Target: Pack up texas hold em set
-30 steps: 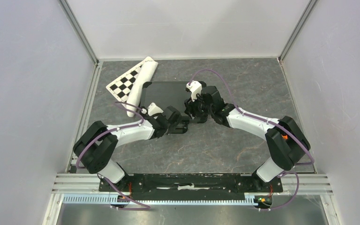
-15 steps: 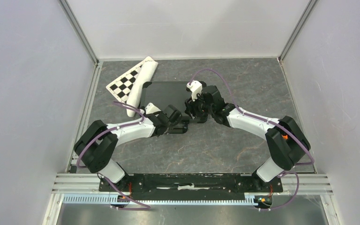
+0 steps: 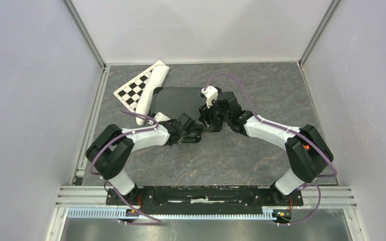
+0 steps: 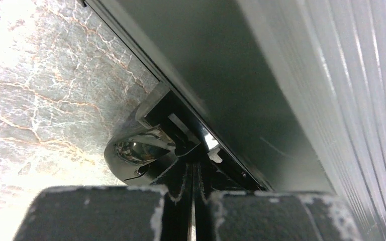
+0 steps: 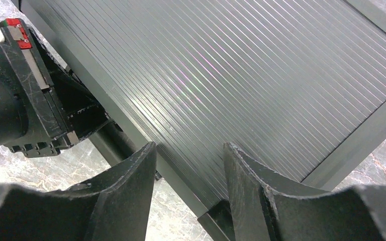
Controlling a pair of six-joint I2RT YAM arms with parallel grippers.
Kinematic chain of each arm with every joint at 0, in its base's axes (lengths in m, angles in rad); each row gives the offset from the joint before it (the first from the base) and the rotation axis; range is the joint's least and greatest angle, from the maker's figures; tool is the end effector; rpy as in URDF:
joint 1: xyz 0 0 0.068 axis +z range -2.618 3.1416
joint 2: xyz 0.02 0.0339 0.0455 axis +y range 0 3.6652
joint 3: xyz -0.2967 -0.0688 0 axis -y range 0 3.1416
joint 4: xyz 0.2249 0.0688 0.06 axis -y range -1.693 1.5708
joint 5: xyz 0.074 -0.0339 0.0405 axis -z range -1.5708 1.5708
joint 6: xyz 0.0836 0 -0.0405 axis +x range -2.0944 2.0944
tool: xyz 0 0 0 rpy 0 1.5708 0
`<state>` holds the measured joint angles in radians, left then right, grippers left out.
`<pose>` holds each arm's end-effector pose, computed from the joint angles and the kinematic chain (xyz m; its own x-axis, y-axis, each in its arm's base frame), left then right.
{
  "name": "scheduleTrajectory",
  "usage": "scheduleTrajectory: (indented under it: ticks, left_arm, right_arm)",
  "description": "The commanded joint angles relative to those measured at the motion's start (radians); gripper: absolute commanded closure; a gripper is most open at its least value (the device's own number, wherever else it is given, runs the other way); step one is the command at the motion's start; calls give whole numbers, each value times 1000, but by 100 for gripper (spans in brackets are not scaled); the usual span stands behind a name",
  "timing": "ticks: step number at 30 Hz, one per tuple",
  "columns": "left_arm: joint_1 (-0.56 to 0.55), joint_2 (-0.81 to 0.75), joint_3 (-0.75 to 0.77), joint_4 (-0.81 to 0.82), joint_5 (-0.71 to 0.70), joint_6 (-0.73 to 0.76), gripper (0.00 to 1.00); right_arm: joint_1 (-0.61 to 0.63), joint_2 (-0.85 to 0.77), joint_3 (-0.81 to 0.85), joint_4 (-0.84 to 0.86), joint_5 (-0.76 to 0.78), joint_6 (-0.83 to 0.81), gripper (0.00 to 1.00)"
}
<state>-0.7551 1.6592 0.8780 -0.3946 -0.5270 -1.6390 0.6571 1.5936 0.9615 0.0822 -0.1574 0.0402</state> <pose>0.2505 -0.1780 0.1583 -0.4046 -0.8034 -0.4369 -0.7013 0.5792 -0.4155 0.2906 0.2407 0.2438 -0.4419 -0.2908 -0.8486 -0.6919 0.7126 0.1161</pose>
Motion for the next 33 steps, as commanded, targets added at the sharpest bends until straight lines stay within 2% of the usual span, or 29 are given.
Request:
scheduleTrajectory:
  ticks: [1, 4, 9, 17, 20, 23, 29, 33]
  left_arm:
    - [47, 75, -105, 240, -97, -73, 98]
    - [46, 29, -135, 287, -104, -32, 98]
    - [46, -50, -78, 122, -69, -40, 98]
    - [45, -53, -49, 86, 50, -67, 98]
    - [42, -89, -48, -1, 20, -84, 98]
    - [42, -135, -56, -58, -35, -92, 98]
    - [42, -194, -32, -63, -58, -30, 98]
    - [42, -211, -17, -50, -18, -7, 98]
  right_arm:
    - [-11, 18, -48, -134, 19, 16, 43]
    - [-13, 20, -47, -134, 21, 16, 42]
    - [-13, 39, -28, -140, 7, 20, 42]
    - [-13, 94, 21, -183, 2, 23, 46]
    - [-13, 96, 23, -187, 4, 24, 51]
    - [-13, 91, 21, -183, 3, 24, 51]
    - [-14, 92, 21, -177, -3, 27, 52]
    - [-14, 92, 22, -176, -3, 25, 53]
